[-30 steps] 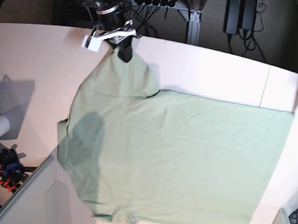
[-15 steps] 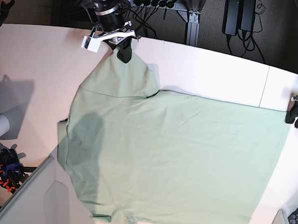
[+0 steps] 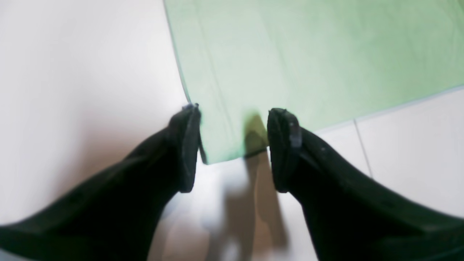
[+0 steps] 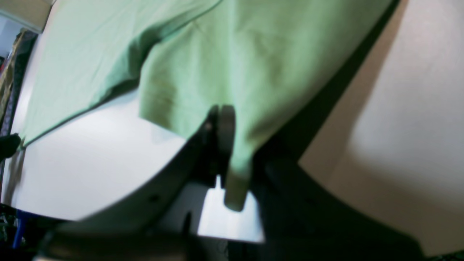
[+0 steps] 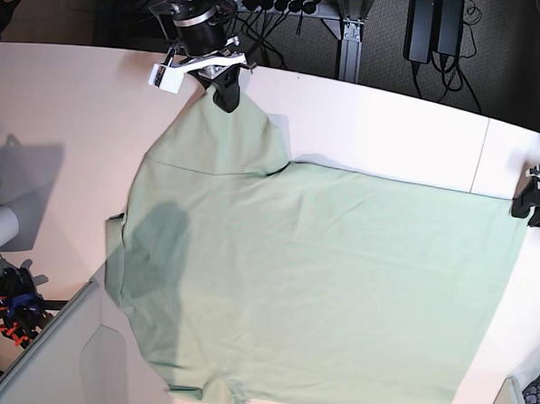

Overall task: Fold the T-shirt properly
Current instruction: 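Grasp the shirt's sleeve with the right gripper and its hem corner with the left, then lift the shirt with both grippers and drag it across the table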

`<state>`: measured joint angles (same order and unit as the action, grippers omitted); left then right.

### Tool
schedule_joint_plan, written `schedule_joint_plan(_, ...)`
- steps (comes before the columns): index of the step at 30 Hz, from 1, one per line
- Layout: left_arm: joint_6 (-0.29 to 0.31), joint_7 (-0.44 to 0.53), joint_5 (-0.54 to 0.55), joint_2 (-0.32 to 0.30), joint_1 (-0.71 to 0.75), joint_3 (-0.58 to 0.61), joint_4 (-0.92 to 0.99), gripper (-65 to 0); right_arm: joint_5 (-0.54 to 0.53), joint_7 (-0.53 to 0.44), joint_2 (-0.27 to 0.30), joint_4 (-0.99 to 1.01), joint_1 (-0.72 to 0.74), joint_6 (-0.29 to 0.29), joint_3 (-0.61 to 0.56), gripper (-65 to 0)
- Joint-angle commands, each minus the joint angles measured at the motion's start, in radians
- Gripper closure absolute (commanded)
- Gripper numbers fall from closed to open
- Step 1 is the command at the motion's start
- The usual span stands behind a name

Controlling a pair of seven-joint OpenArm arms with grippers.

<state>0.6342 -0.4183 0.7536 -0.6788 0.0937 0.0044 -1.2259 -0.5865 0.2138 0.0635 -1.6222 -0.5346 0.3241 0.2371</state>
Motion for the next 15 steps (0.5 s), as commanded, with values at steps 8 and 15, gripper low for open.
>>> schedule_joint_plan(8, 0.021, 0.019, -0.008, 0.003, -0.014, 0.01, -0.01, -6.8, 0.006, 0.006, 0.003, -0.012, -0.006, -0.007, 0.001, 0.0)
schedule_joint_plan(15, 0.064, 0.033, -0.064, 0.013, -0.03, 0.006, -0.011, 0.0, -0.008, 0.029, 0.003, -0.035, -0.006, -0.006, 0.001, 0.0)
